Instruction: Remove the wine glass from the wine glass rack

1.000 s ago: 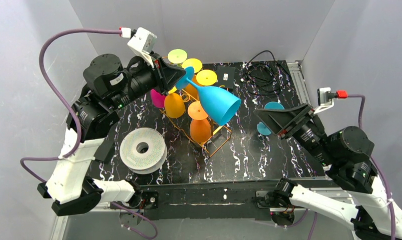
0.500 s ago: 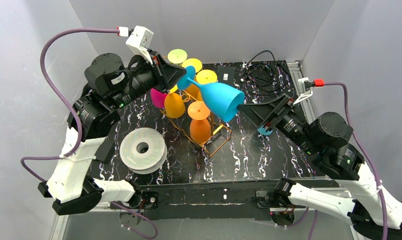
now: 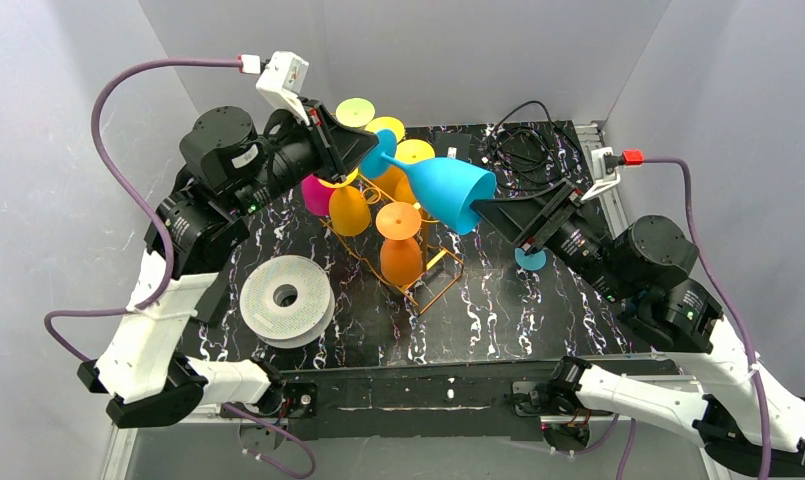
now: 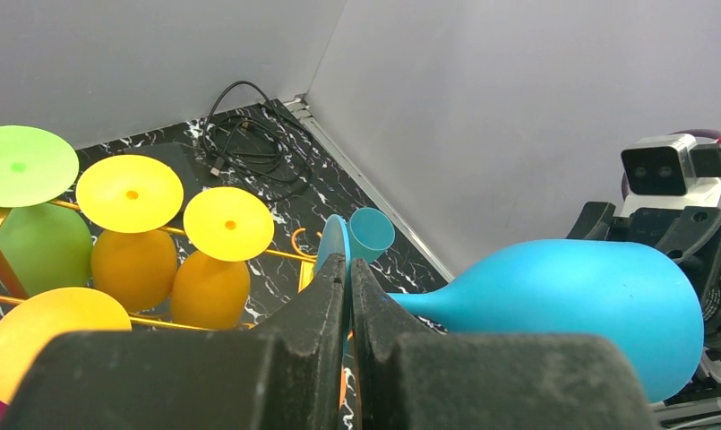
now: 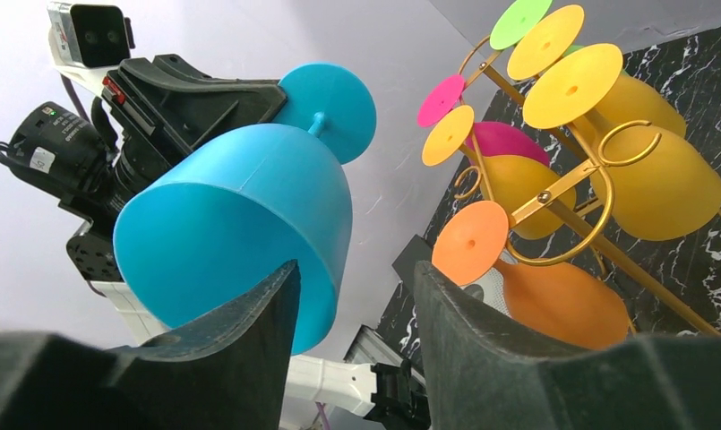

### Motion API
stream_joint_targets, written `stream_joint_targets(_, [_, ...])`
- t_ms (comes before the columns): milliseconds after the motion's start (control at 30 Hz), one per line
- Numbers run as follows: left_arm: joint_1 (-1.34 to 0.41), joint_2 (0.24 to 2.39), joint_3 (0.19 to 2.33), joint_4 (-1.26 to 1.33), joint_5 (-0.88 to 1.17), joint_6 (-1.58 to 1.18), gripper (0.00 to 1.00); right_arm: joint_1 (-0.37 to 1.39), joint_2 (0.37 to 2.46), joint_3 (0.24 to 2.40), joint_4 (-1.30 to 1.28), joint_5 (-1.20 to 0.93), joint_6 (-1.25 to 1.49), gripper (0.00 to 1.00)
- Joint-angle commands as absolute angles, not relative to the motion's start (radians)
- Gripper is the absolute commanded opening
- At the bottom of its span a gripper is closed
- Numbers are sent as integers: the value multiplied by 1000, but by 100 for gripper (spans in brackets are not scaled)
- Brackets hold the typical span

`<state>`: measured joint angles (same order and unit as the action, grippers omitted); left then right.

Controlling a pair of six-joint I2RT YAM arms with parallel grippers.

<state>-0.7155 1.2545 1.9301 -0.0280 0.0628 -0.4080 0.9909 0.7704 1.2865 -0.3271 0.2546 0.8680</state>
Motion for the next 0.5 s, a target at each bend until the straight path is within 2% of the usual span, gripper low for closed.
stream_joint_targets(0, [-714, 1237, 1917, 85, 54, -439, 0, 997, 784, 1330, -268, 264, 874, 53])
stream_joint_targets(233, [-714, 1237, 1896, 116, 66, -453, 0, 997, 793, 1347, -289, 305, 887, 42])
stream_joint_targets(400, [-715, 1237, 1877, 133, 73, -457, 0, 997, 802, 1363, -324, 335, 899, 27])
stream_joint_targets(467, [-715, 1238, 1877, 132, 77, -453, 0, 997, 813, 1385, -353, 342, 903, 17])
